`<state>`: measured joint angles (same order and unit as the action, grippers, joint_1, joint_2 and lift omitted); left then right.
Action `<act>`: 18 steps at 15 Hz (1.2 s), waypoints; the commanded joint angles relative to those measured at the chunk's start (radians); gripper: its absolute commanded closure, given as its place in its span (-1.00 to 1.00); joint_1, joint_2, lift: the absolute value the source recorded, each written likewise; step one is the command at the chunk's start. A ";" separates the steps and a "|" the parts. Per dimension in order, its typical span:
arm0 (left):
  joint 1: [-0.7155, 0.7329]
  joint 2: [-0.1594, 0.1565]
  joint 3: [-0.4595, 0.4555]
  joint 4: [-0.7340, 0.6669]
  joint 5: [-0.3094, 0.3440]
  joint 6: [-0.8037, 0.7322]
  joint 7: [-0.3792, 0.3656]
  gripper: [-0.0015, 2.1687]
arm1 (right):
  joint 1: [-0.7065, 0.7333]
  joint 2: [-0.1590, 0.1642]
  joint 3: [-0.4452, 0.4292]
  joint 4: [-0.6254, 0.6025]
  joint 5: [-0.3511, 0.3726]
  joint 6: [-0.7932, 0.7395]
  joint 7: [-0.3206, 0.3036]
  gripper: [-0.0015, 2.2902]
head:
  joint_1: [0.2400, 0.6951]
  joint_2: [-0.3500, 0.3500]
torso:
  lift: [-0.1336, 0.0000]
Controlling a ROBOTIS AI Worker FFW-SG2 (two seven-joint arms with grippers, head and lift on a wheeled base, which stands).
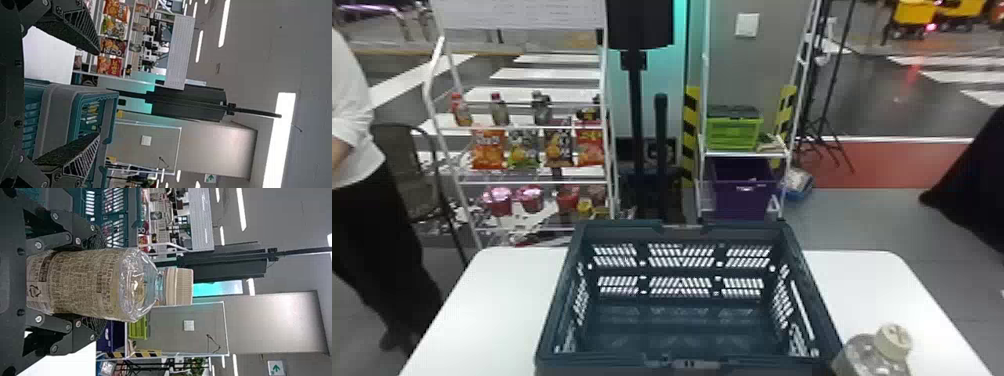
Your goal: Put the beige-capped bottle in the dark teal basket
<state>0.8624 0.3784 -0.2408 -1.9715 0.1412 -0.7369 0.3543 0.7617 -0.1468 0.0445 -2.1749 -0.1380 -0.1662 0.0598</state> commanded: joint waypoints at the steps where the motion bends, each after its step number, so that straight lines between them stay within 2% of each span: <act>1: 0.003 -0.001 0.000 0.000 0.000 -0.003 0.000 -0.85 | -0.047 0.000 0.005 -0.062 0.005 0.129 0.000 0.99 | 0.14 0.00 | 1.00; 3: 0.006 -0.001 0.000 0.002 -0.002 -0.006 0.000 -0.85 | -0.120 0.001 0.025 -0.092 0.015 0.288 0.000 0.99 | 0.14 0.00 | 1.00; 6: 0.009 -0.003 0.000 0.013 0.000 -0.018 0.000 -0.85 | -0.278 0.003 0.089 -0.145 0.046 0.610 -0.014 0.99 | 0.14 0.00 | 1.00; 11: 0.009 -0.004 0.006 0.014 0.005 -0.022 0.000 -0.85 | -0.587 0.007 0.207 -0.134 0.061 1.132 -0.075 0.99 | 0.14 0.00 | 1.00; 13: 0.006 -0.006 0.006 0.022 0.009 -0.022 0.000 -0.85 | -0.714 0.010 0.249 -0.088 0.044 1.270 -0.087 0.99 | 0.14 0.00 | 1.00; 15: 0.006 -0.009 0.006 0.025 0.009 -0.022 0.000 -0.85 | -0.826 0.049 0.253 -0.040 0.014 1.485 -0.089 0.99 | 0.14 0.00 | 1.00; 18: 0.003 -0.012 0.006 0.025 0.011 -0.022 0.000 -0.85 | -0.938 0.101 0.253 0.041 0.005 1.696 -0.089 0.99 | 0.14 0.00 | 1.00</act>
<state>0.8662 0.3679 -0.2347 -1.9467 0.1516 -0.7584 0.3543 -0.1228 -0.0721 0.2980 -2.1732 -0.1305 1.4292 -0.0291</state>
